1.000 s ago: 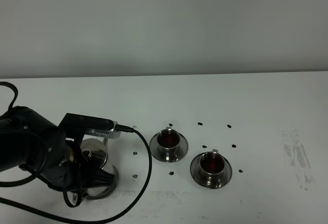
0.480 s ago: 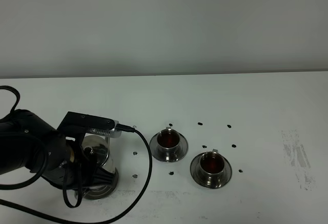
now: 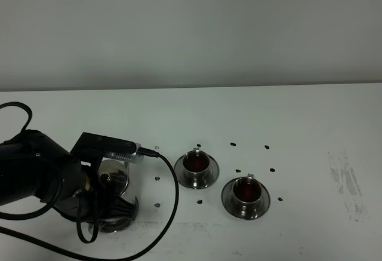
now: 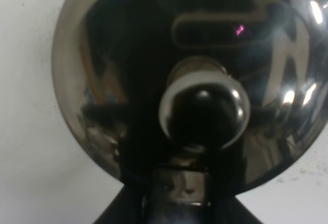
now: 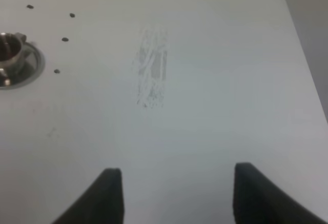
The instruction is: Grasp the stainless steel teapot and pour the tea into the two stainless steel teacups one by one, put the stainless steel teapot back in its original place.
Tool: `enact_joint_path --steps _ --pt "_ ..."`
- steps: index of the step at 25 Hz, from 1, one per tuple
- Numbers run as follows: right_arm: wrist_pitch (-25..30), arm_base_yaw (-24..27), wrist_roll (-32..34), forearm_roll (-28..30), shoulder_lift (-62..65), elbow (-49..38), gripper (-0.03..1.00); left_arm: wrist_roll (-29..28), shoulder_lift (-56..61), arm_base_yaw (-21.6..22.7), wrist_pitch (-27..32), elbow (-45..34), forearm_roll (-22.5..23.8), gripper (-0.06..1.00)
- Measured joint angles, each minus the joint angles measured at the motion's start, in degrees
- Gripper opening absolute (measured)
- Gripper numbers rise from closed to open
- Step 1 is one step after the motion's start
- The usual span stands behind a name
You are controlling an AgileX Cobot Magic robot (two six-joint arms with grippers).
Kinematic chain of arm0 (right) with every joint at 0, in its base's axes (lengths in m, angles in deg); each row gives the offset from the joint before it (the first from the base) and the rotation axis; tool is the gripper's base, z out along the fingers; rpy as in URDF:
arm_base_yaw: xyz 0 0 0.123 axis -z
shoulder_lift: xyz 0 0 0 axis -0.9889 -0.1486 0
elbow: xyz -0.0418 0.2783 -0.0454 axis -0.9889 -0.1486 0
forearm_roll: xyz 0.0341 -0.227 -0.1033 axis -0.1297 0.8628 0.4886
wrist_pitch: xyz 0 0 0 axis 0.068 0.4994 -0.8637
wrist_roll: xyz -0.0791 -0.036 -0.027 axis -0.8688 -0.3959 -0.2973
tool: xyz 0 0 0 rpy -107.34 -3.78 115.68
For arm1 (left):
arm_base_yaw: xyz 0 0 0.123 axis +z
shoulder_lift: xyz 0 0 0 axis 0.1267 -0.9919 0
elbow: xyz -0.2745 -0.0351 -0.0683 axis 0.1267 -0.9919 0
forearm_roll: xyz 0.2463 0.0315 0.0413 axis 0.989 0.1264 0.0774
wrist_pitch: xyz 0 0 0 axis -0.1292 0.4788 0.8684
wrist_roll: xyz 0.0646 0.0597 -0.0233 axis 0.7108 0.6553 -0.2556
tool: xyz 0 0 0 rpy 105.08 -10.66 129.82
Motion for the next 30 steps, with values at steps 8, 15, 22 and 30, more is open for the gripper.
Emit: enact_joint_path --steps 8,15,22,30 --pt "0.0 0.0 0.0 0.0 0.0 0.0 0.49 0.0 -1.5 0.0 -0.7 0.0 0.1 0.26" --pt "0.0 0.0 0.0 0.0 0.0 0.0 0.49 0.0 -1.5 0.0 -0.9 0.0 -0.3 0.26" --pt "0.0 0.0 0.0 0.0 0.0 0.0 0.49 0.0 -1.5 0.0 -0.8 0.0 -0.5 0.26" --pt "0.0 0.0 0.0 0.0 0.0 0.0 0.49 0.0 -1.5 0.0 -0.5 0.0 -1.2 0.26"
